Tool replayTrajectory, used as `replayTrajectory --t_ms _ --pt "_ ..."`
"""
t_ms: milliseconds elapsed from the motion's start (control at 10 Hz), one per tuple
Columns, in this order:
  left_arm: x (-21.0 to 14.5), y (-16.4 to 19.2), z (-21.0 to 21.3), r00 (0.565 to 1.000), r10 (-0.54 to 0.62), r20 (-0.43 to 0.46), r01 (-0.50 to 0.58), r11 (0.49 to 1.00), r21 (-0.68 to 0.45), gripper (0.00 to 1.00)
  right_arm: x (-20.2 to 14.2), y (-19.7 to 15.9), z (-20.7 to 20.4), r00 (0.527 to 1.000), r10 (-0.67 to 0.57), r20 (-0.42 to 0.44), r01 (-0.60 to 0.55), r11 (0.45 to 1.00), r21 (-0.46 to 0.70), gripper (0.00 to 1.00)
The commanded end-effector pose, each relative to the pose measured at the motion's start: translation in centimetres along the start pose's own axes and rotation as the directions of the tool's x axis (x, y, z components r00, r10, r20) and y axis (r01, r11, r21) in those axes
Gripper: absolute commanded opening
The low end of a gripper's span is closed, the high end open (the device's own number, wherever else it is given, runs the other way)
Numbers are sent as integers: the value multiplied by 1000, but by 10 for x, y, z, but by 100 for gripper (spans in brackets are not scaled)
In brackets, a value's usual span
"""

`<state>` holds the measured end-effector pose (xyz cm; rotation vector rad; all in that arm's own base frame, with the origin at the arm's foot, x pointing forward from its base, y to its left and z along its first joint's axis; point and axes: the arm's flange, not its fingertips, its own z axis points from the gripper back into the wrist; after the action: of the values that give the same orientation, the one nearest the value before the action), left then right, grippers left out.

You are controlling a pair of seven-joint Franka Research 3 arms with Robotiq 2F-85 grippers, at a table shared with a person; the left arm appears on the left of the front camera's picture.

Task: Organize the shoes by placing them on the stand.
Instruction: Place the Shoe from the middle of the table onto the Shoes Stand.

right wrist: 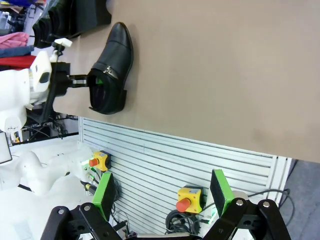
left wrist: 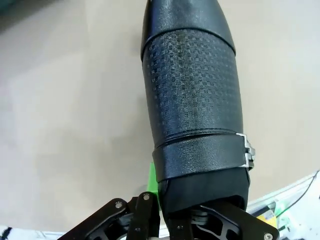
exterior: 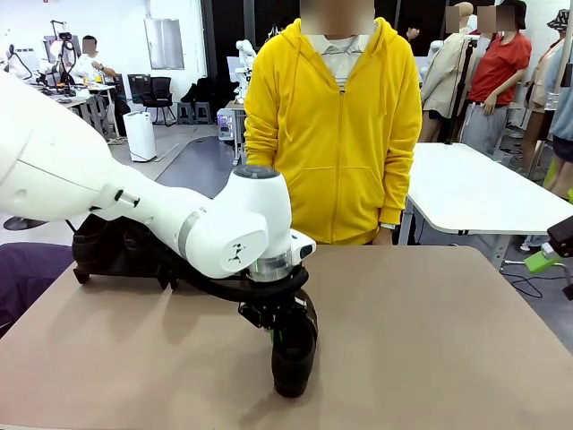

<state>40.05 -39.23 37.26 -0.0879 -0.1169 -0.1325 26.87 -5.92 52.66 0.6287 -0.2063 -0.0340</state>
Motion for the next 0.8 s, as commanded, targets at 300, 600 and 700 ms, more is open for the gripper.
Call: replayTrajectory --t_ms 300,600,700 --pt "-14 69 146 943 -80 324 74 997 31 0 0 -1 2 1000 19 6 -19 999 27 100" --pt "-33 120 162 795 104 597 -140 990 15 0 0 -1 2 1000 19 6 -19 999 27 100" --pt "-11 91 178 916 -5 400 4 1000 2 0 0 -1 2 1000 19 6 -19 999 27 100"
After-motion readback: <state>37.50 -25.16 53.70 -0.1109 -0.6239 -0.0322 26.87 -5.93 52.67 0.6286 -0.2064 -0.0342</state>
